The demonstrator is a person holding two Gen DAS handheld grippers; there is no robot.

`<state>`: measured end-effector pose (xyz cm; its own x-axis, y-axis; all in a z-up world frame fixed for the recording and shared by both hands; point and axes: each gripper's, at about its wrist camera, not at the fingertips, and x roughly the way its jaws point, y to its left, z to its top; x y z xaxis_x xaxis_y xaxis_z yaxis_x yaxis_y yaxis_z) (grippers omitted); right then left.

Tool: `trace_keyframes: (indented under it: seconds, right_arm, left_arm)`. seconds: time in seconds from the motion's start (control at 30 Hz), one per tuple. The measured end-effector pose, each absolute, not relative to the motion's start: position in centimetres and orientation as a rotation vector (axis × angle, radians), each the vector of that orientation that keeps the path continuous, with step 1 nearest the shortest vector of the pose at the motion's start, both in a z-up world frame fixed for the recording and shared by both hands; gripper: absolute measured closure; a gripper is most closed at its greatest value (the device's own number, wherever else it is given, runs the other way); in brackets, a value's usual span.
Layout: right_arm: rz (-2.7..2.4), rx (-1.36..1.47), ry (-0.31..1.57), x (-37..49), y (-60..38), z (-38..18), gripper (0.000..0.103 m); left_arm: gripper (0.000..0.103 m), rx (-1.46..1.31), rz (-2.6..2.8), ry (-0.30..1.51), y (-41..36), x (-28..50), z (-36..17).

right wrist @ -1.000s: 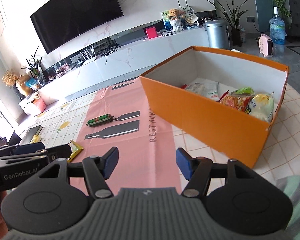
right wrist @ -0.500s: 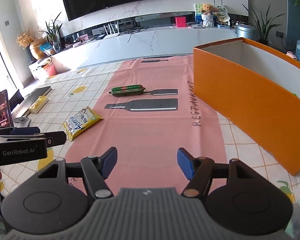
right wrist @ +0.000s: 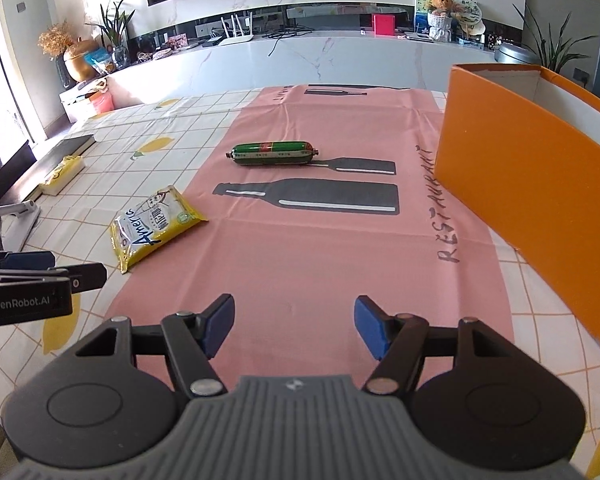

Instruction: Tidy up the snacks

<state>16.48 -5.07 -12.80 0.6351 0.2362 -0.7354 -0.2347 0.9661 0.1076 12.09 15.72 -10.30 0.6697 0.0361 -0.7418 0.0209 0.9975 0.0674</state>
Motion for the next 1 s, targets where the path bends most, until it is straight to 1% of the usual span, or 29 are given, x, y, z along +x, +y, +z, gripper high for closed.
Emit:
trace_keyframes:
  seconds: [0.13, 0.27, 0.5, 0.67, 0.7, 0.77, 0.83, 0.9, 1.0]
  right_arm:
    - [0.289, -0.019, 0.852, 18.2, -4.4, -13.7, 0.039]
    - [0.319, -0.05, 0.857, 19.7, -3.8, -14.4, 0.039]
    - [0.378, -0.141, 0.83, 22.3, -3.0, -14.4, 0.038]
    - [0.409, -0.19, 0.814, 23.7, -2.6, -14.5, 0.037]
    - [0.414, -0.198, 0.813, 24.0, -2.5, -14.6, 0.036]
    - [0.423, -0.211, 0.811, 24.5, -2.4, -14.8, 0.036]
    - [0.439, -0.223, 0.8, 24.9, -2.3, -14.8, 0.033]
    - [0.457, -0.251, 0.785, 25.4, -2.1, -14.7, 0.033]
    - [0.485, -0.3, 0.752, 26.4, -1.7, -14.3, 0.031]
  left_arm:
    - [0.016, 0.177, -0.058, 0.83, 15.6, 13.3, -10.9]
    - [0.016, 0.222, -0.11, 0.832, 15.3, 14.6, -11.4]
    - [0.013, 0.219, -0.153, 0.828, 15.1, 16.6, -12.0]
    - [0.013, 0.106, -0.158, 0.845, 15.6, 17.6, -12.3]
    - [0.014, 0.075, -0.148, 0.852, 15.7, 17.7, -12.3]
    - [0.024, 0.054, -0.115, 0.853, 15.6, 17.8, -12.2]
    - [0.027, 0.031, -0.083, 0.863, 15.5, 18.0, -12.0]
    - [0.028, 0.002, -0.033, 0.876, 15.6, 18.3, -11.8]
    - [0.029, -0.054, 0.047, 0.901, 16.5, 18.8, -11.5]
